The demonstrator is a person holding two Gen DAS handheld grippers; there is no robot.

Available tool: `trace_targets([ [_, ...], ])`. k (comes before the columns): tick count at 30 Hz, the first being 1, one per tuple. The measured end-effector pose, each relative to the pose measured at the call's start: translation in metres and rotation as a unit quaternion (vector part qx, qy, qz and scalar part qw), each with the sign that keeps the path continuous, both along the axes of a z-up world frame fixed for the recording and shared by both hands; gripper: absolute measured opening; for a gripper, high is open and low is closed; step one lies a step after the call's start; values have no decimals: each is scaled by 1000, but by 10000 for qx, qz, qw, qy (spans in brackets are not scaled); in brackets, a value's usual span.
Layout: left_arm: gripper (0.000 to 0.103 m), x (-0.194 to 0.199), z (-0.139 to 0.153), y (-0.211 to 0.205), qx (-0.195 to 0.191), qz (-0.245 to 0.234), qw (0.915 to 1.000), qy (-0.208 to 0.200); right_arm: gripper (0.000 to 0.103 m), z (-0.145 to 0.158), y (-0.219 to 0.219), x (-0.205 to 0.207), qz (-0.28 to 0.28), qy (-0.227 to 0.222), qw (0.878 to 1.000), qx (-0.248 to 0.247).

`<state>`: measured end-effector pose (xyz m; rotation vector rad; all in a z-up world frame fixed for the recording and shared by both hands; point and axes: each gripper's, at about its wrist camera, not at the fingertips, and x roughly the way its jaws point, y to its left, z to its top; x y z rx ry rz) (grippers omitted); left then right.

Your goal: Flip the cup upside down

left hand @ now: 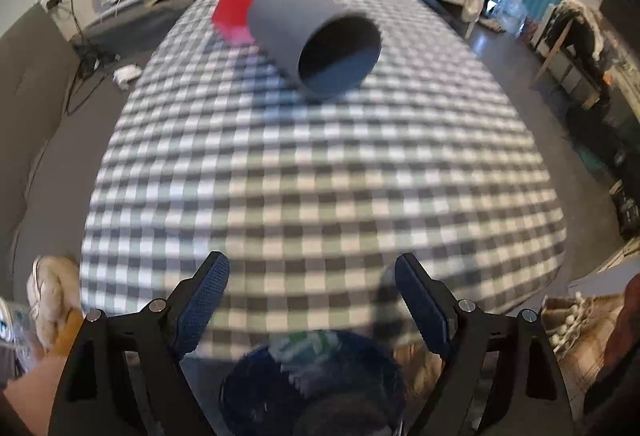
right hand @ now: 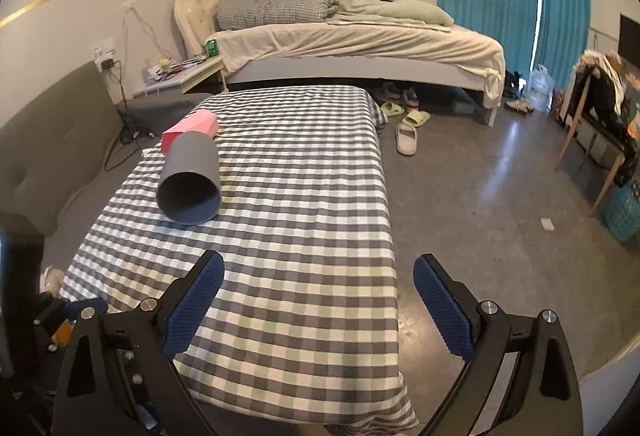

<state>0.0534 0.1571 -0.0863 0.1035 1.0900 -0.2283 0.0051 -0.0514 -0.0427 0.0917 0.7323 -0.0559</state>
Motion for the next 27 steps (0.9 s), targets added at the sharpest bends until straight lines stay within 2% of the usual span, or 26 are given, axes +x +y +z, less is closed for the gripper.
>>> trace_targets([
  [2, 88, -1, 9, 3, -202, 15, 9996, -175, 96, 2, -4, 0, -67, -18, 10000, 52],
  [7, 88, 11, 4, 5, -113, 56, 9997, -231, 96, 3, -4, 2, -31, -48, 9999, 101],
  [9, 88, 13, 9, 5, 44, 88, 9993, -366, 96, 2, 0, 3, 48, -18, 10000, 77],
  [12, 88, 14, 15, 6, 599, 288, 9955, -676, 96, 1, 6, 4, 129, -12, 9999, -40],
  [17, 88, 20, 24, 14, 664, 361, 9921, -1000, 96, -1, 3, 6, 43, 41, 10000, 74],
  [19, 88, 25, 22, 15, 514, 274, 9939, -941, 96, -1, 1, 7, -4, 52, 9999, 142],
  [22, 88, 31, 16, 17, 111, 177, 9978, -622, 96, -1, 3, 7, -10, 54, 9999, 108],
  [25, 88, 29, 14, 10, -189, 26, 9987, -463, 96, -2, 7, 9, 17, 61, 10000, -5],
  [27, 88, 33, 11, 5, -460, -204, 9985, -212, 96, -2, 8, 9, 10, 67, 10000, -65],
])
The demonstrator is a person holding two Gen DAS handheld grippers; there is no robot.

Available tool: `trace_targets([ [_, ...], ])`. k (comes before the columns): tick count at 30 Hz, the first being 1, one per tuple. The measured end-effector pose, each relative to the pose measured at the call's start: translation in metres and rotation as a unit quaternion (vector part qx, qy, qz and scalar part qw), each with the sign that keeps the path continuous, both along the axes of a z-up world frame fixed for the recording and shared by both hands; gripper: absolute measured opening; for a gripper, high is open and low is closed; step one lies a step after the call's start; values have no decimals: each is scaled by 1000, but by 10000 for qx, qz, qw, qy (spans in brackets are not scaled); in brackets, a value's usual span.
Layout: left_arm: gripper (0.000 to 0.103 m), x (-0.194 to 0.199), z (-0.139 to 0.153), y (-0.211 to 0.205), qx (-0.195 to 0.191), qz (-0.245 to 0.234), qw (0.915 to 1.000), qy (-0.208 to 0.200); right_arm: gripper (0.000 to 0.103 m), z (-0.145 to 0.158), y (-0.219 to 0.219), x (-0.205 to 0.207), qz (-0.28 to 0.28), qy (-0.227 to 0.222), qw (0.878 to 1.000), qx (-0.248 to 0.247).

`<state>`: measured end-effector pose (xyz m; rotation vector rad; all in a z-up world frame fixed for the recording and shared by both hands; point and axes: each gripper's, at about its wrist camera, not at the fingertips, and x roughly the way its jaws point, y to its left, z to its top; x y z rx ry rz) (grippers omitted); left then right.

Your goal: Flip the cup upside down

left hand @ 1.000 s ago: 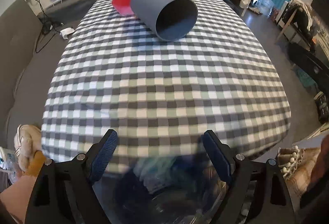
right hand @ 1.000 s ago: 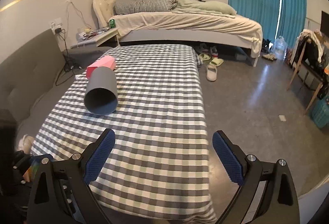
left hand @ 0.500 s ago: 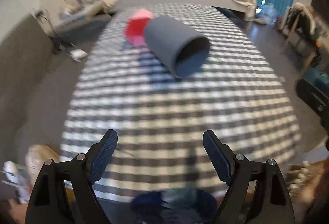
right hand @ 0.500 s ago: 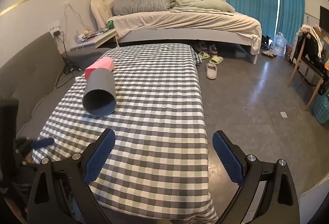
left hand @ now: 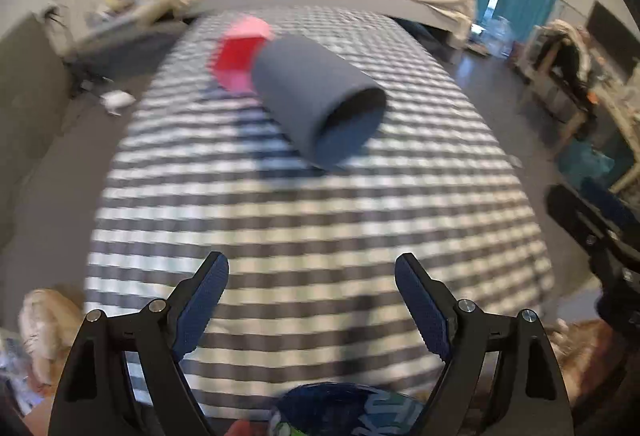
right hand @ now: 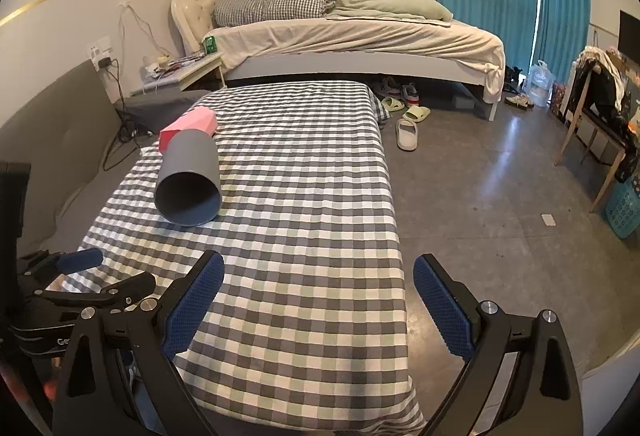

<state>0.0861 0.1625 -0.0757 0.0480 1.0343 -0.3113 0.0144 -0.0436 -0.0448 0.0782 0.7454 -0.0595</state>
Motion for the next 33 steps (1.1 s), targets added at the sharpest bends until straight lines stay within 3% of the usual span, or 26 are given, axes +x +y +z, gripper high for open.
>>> trace_targets([
  [8, 88, 9, -6, -12, -484, -198, 9980, 366, 96, -4, -8, 6, -153, 70, 9998, 138],
  [10, 89, 15, -16, -13, -277, -11, 9988, 395, 96, -11, -9, 7, -182, 125, 9992, 344],
  [11, 90, 10, -17, -19, -81, -108, 9998, 133, 96, -14, -9, 8, -246, 154, 9985, 453],
  [15, 91, 3, -22, -41, 470, -220, 9986, -96, 97, -59, -2, 4, -1139, 429, 9799, 1583],
  [17, 91, 0, -21, -38, 430, -320, 9985, -70, 97, -52, 12, 1, -1028, 43, 9871, 1223],
  [19, 91, -2, -17, -33, 355, -233, 9990, -151, 97, -43, 11, 10, -663, 109, 9875, 1428],
  [23, 91, -6, 0, -11, 307, 113, 9980, -533, 97, -16, -4, 3, -919, -383, 9879, 1193],
  [26, 91, -11, 11, 0, 223, 297, 9963, -778, 97, -8, -14, 1, -1043, -408, 9853, 1287],
  [30, 91, -24, 33, 5, 295, 491, 9887, -1386, 97, 12, -20, -9, -1145, -682, 9860, 999],
  [33, 91, -29, 43, 14, 178, 610, 9847, -1622, 97, 22, -16, -18, -1053, -867, 9879, 736],
])
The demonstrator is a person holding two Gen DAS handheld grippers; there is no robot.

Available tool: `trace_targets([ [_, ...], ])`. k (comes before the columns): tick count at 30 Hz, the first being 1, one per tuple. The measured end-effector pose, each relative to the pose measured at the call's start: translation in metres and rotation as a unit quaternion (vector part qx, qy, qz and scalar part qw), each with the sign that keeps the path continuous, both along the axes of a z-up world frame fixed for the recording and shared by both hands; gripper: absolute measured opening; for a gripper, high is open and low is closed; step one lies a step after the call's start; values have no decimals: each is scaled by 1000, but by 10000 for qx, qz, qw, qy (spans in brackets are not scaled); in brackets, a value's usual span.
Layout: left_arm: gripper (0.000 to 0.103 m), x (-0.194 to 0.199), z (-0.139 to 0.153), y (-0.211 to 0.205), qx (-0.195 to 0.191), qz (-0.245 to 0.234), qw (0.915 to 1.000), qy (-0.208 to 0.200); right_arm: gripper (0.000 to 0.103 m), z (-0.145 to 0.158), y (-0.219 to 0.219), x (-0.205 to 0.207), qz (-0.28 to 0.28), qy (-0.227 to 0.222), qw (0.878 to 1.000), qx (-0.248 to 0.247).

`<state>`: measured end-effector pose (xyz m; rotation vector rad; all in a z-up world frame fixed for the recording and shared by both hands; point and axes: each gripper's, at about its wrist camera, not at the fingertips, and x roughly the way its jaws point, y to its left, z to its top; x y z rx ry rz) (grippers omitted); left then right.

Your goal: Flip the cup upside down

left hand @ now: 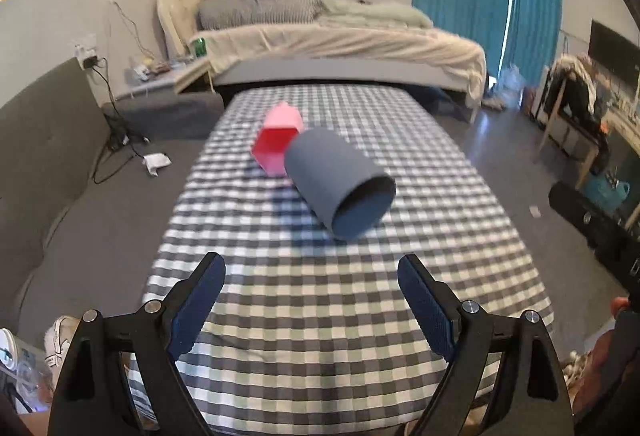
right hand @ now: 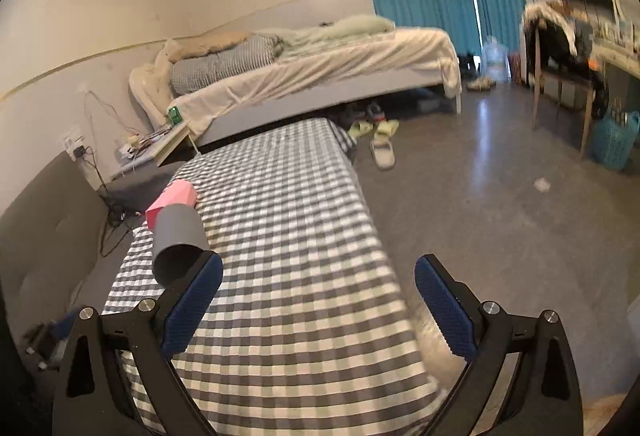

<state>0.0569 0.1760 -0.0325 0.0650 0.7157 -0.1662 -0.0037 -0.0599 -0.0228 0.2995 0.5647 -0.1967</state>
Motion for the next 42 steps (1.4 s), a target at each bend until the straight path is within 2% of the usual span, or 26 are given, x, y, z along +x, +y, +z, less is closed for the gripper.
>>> trace_targets([
  [13, 91, -25, 29, 28, -328, 325, 9980, -440, 97, 24, 23, -23, 357, -267, 9962, -752],
  [20, 91, -30, 33, 34, -383, 481, 9963, -603, 97, 20, 28, -22, 443, -199, 9956, -804],
  [42, 91, -33, 34, 30, -300, 420, 9963, -690, 97, 17, 37, -18, 527, -234, 9935, -978],
])
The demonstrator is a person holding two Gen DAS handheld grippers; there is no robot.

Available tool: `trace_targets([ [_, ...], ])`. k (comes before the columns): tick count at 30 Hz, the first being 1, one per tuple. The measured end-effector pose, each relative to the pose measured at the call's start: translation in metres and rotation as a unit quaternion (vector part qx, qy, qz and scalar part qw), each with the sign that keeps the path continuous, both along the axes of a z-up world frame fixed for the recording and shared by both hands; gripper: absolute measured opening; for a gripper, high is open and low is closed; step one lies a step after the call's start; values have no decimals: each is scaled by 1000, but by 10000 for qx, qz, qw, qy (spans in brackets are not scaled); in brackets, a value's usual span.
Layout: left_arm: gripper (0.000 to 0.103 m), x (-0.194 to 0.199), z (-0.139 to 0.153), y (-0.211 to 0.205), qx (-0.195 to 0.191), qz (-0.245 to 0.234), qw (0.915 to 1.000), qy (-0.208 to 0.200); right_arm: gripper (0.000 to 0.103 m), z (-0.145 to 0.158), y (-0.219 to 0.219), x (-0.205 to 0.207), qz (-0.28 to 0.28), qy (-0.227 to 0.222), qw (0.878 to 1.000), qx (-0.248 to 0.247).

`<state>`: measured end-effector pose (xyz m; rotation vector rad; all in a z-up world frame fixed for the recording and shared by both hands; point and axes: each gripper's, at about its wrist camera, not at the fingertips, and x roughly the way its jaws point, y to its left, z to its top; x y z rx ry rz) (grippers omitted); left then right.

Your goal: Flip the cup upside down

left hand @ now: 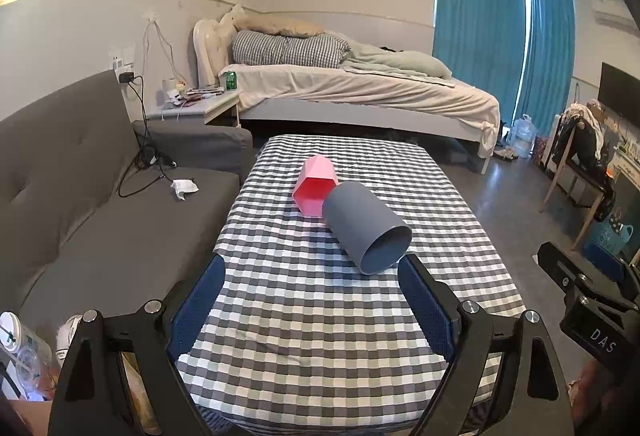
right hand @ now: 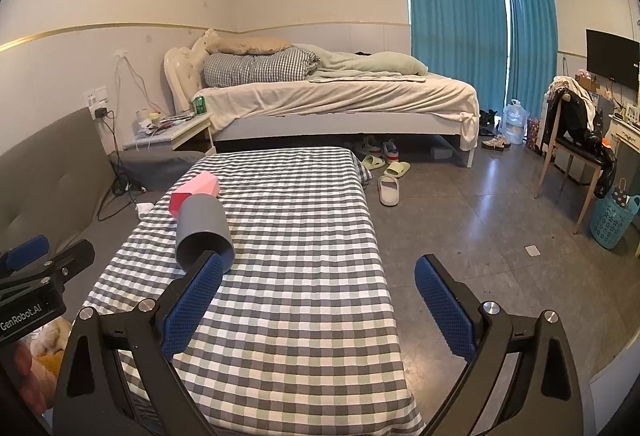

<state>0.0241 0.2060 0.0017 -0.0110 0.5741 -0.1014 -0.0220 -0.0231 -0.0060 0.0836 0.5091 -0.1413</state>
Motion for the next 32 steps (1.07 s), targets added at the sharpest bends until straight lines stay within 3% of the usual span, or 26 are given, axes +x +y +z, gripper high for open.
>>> trace_targets([
  [32, 91, -2, 3, -1, -3, 7, 9999, -120, 97, -1, 2, -1, 55, 31, 10000, -35],
])
